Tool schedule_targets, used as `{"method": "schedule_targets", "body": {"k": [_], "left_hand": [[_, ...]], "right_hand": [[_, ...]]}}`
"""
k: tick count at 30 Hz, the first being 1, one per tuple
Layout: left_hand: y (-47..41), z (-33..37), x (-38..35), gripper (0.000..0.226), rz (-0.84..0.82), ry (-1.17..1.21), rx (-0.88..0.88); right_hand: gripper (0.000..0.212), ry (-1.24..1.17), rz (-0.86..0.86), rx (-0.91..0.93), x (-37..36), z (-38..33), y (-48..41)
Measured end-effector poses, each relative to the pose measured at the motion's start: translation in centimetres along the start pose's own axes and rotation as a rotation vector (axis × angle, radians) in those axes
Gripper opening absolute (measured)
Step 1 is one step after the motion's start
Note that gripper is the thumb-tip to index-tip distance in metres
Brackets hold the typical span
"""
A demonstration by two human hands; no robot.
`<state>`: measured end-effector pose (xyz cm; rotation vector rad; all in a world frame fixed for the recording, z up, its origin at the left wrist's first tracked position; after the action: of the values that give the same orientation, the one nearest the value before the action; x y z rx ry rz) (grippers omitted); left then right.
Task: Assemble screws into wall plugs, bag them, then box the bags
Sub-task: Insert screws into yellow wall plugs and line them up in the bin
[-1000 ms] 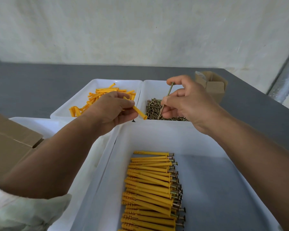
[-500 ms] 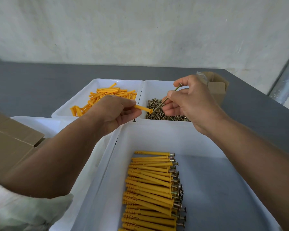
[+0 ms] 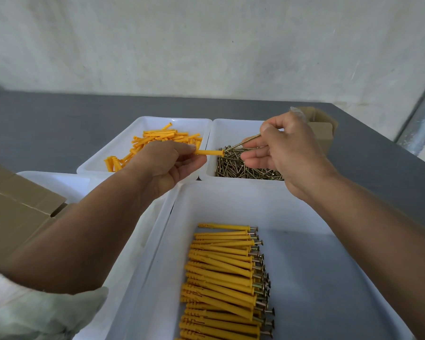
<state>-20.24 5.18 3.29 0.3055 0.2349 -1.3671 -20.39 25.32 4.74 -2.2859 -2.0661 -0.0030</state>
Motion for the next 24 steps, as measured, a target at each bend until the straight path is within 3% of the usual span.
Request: {"method": "schedule_targets", "body": {"k": [13, 24], "left_hand": [[-0.25, 0.24, 0.34, 0.007, 0.037, 0.020, -0.006], [0.11, 0.18, -0.10, 0.006, -0.004, -0.029, -0.023]], "right_hand": [[0.017, 0.224, 0.057, 0.014, 0.86, 0.17, 0.17], [0.014, 0.363, -0.058, -0.046, 0.12, 0.48, 0.51]]}}
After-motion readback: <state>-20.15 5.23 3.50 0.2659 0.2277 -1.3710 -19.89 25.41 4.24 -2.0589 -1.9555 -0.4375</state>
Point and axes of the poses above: each hand's wrist, its own y-axis away from the middle knuckle, its own x-axis out of the back of the hand, z = x × y, the point moved 3 cm from there along -y, towards the middle knuckle, and after that the axes turned 11 degrees about -x, right-handed, at the moved point
